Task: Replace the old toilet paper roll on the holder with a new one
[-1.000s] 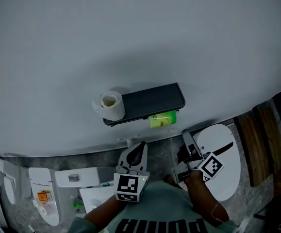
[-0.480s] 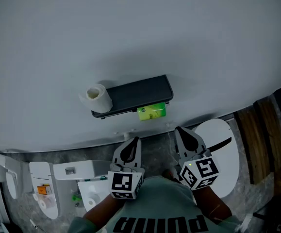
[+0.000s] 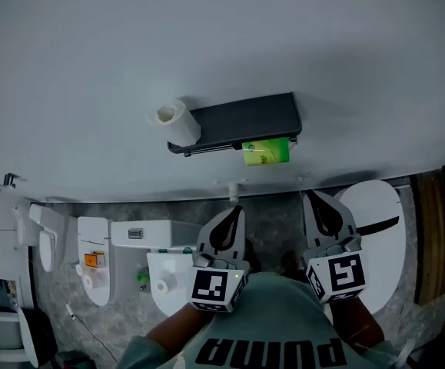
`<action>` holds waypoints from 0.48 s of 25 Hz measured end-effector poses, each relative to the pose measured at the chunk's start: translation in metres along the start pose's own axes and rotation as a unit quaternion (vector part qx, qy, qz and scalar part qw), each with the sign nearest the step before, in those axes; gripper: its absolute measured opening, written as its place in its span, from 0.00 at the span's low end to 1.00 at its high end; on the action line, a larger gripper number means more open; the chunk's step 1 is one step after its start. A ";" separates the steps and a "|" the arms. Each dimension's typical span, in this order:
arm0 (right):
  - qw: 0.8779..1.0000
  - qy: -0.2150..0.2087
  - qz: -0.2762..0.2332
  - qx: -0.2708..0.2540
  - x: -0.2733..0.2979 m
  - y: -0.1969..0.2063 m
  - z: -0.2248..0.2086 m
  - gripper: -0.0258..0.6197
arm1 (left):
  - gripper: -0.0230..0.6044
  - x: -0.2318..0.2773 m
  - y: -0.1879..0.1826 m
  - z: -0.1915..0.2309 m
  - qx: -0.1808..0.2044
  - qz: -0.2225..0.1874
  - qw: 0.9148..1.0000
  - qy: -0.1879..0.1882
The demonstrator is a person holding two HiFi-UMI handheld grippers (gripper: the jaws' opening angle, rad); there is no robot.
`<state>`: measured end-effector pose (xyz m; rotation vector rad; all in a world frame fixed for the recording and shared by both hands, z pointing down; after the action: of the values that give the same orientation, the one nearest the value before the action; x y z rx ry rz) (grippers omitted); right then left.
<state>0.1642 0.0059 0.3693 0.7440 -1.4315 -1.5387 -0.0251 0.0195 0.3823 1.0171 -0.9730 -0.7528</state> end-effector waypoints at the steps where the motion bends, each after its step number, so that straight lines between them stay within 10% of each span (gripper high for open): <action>1: 1.000 -0.005 -0.002 -0.002 0.000 0.002 -0.001 0.05 | 0.04 -0.003 0.001 -0.002 0.000 0.001 1.000 -0.007; 12: 1.000 -0.018 -0.023 -0.007 -0.003 0.000 0.005 0.05 | 0.04 -0.033 0.002 0.003 0.016 -0.004 0.999 -0.038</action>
<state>0.1616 0.0107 0.3692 0.7492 -1.4373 -1.6028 -0.0401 0.0479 0.3753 1.0266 -1.0500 -0.7889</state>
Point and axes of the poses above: the fingertips, and each gripper's own axes: x forward along the fingers, z to its left, y out of its underside, the point moved 7 cm from there along -x, backward along the fingers, and after that the axes turned 15 degrees about -x, right-handed, at the moved point
